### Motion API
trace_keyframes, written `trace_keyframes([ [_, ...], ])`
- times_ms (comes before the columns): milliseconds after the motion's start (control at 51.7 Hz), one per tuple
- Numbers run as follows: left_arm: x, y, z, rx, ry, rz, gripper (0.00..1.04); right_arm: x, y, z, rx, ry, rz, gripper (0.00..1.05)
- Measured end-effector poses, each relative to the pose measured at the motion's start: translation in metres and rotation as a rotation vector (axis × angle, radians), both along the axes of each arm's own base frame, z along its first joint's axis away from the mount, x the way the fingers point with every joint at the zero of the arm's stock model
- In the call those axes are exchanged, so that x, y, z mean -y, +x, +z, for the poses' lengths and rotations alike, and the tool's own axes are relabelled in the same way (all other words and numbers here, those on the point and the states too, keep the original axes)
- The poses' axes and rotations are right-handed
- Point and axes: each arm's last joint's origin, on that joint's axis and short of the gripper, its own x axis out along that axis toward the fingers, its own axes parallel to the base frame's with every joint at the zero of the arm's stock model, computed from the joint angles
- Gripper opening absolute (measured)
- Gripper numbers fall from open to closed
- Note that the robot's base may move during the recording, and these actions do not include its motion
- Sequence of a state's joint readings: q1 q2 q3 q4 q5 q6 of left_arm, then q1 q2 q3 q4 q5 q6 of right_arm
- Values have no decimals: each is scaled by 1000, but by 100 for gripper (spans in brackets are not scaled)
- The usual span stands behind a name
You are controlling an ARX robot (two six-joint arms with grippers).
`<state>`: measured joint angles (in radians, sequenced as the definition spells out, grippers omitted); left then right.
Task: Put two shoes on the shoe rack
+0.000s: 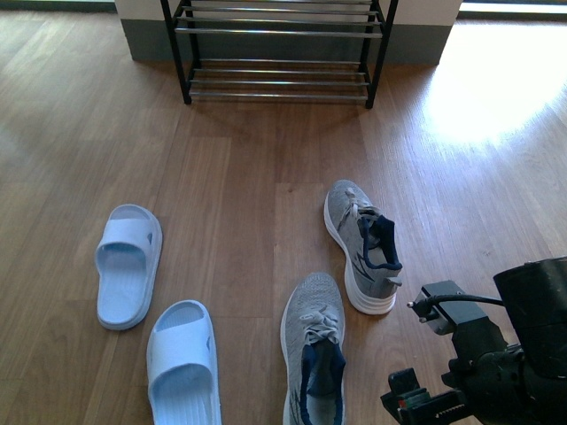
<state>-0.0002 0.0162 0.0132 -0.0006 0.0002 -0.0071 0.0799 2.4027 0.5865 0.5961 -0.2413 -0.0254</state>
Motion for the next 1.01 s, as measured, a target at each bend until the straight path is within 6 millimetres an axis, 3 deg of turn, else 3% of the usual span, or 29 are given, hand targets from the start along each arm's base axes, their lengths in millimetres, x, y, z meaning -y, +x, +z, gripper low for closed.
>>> trace_keyframes([
  [290, 0, 0, 0, 0, 0, 0, 95, -11, 18, -26, -95, 14, -251, 96],
  [696, 0, 0, 0, 0, 0, 0, 95, -34, 49, -44, -149, 5, -290, 96],
  [1006, 0, 0, 0, 0, 0, 0, 95, -15, 90, -79, -167, -3, -338, 96],
])
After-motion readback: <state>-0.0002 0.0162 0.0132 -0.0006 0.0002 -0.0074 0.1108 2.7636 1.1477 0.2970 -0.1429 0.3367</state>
